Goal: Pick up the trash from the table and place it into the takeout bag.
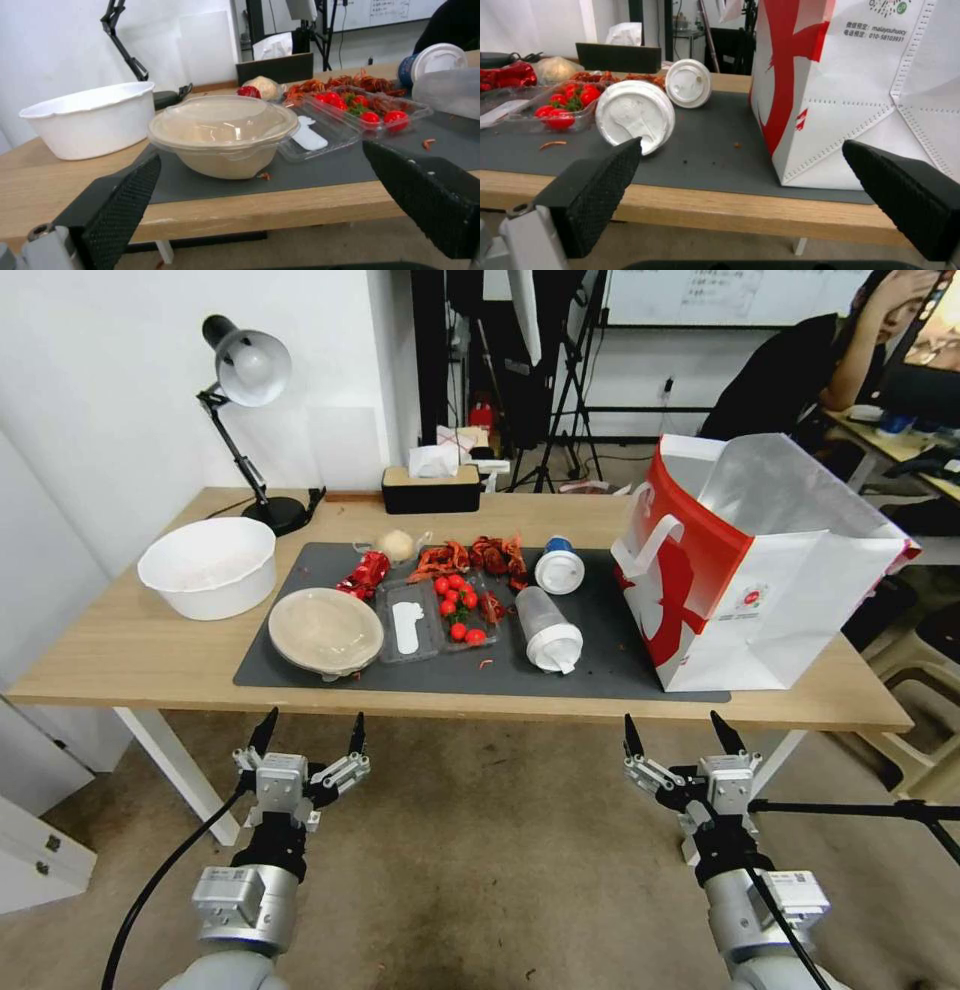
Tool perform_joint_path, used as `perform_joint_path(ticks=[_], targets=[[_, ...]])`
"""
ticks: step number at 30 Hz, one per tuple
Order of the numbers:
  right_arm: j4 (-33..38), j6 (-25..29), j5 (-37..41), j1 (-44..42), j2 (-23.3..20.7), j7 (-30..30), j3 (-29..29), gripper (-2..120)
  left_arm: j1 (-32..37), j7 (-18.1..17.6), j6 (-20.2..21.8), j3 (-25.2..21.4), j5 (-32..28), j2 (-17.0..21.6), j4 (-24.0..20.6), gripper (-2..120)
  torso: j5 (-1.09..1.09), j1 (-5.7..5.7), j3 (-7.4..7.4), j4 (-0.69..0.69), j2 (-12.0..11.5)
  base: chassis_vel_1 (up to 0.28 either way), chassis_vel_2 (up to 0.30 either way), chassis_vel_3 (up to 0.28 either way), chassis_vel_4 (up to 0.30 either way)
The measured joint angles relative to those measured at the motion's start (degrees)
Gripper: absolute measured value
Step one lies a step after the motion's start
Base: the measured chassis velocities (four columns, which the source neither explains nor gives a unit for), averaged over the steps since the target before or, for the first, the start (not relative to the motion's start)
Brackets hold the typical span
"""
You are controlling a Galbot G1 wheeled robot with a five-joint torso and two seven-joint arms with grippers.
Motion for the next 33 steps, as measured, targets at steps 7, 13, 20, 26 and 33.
perform_joint_path(ticks=[7, 13, 20, 26, 33], targets=[[0.0, 0.0, 0.0, 0.0, 0.0, 0.0, 0.0, 100, 0.0, 0.0, 0.0, 0.0, 0.0, 0.0, 0.0, 100, 0.0, 0.0, 0.0, 0.0, 0.0, 0.0, 0.0, 0.0, 0.0], [0.0, -0.25, 0.13, 0.23, 0.01, 0.14, 0.0, 100, -0.07, 0.01, 0.09, -0.02, -0.01, 0.0, 0.0, 100, 0.0, 0.0, 0.0, 0.0, 0.0, 0.0, 0.0, 0.0, 0.0], [-0.02, -3.62, 1.96, 3.05, 0.14, 2.07, -0.13, 100, -1.06, 0.31, 2.03, -0.57, -0.89, 0.02, 0.06, 100, 0.0, -0.01, -0.01, 0.0, 0.0, 0.0, 0.0, 0.0, 0.0], [-0.31, -7.66, 4.92, 9.65, 0.08, 4.66, -0.48, 100, -4.18, 1.18, 6.79, -2.15, -3.27, 0.09, 0.31, 100, 0.01, 0.0, 0.0, 0.0, -0.01, 0.0, 0.0, 0.0, 0.0], [-2.63, -12.0, 13.45, 16.09, -1.9, 8.91, -2.8, 100, -9.7, 3.82, 16.6, -6.04, -8.87, 0.36, 1.75, 100, 0.01, 0.0, 0.0, 0.02, -0.01, 0.0, 0.0, 0.0, 0.0]])
